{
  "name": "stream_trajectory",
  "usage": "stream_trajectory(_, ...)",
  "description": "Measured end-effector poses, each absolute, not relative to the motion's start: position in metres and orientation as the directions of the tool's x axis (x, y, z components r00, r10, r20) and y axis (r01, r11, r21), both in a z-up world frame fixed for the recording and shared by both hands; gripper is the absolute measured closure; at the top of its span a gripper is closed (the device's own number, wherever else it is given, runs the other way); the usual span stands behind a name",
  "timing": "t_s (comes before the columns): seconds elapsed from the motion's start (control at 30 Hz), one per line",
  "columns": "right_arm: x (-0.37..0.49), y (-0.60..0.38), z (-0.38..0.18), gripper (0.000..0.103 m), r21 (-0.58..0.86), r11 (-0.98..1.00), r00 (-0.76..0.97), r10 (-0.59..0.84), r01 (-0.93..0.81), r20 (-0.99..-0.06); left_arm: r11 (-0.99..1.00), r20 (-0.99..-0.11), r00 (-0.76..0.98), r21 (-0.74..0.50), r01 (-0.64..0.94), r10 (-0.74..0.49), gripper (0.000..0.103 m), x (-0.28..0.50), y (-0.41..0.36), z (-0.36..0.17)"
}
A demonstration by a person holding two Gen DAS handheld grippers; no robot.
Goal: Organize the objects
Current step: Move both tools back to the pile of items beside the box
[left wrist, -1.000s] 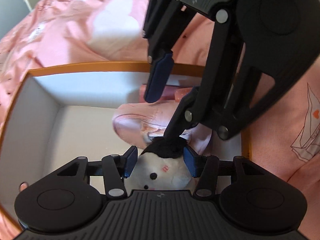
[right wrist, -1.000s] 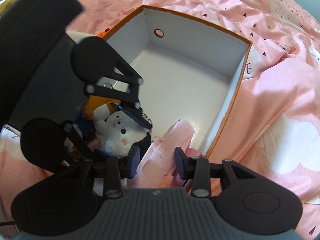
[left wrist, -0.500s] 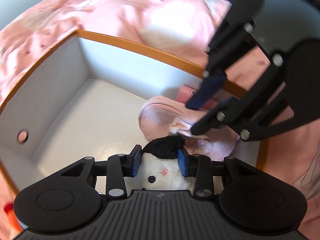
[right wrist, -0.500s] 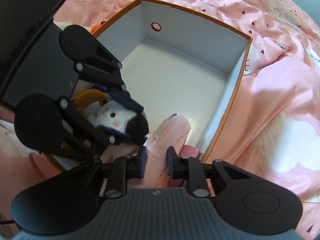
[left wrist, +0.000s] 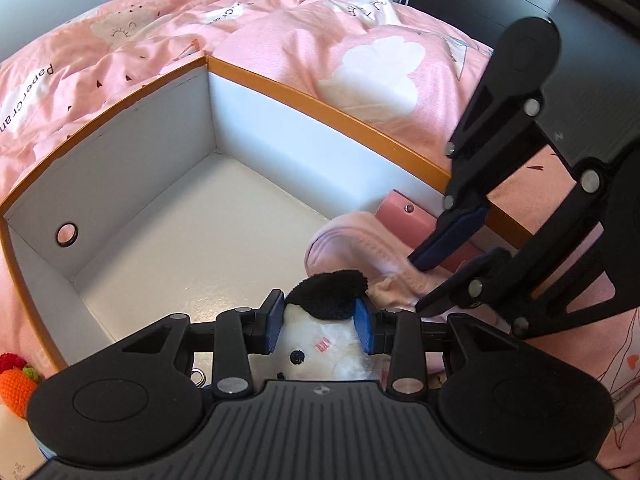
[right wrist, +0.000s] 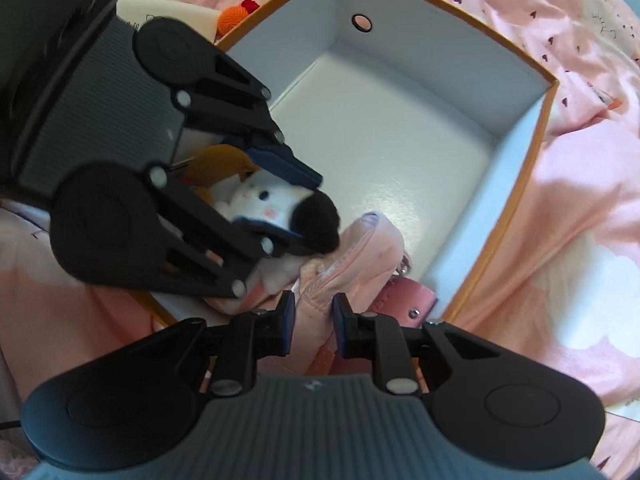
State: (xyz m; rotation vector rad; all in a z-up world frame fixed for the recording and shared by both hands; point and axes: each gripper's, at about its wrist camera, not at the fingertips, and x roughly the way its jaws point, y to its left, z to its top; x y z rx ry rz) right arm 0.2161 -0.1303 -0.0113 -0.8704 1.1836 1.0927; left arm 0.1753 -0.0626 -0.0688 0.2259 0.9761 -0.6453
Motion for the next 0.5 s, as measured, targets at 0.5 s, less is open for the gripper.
stream_trajectory(0.5,0.226,-0.132,-0.023,0.075,0.106,0.39,-0.007,0.248,-0.915,-0.969,0.807,-0.821,0.392,-0.133,0.576,-0.415,0.053,0.163,-0.056,-0.064)
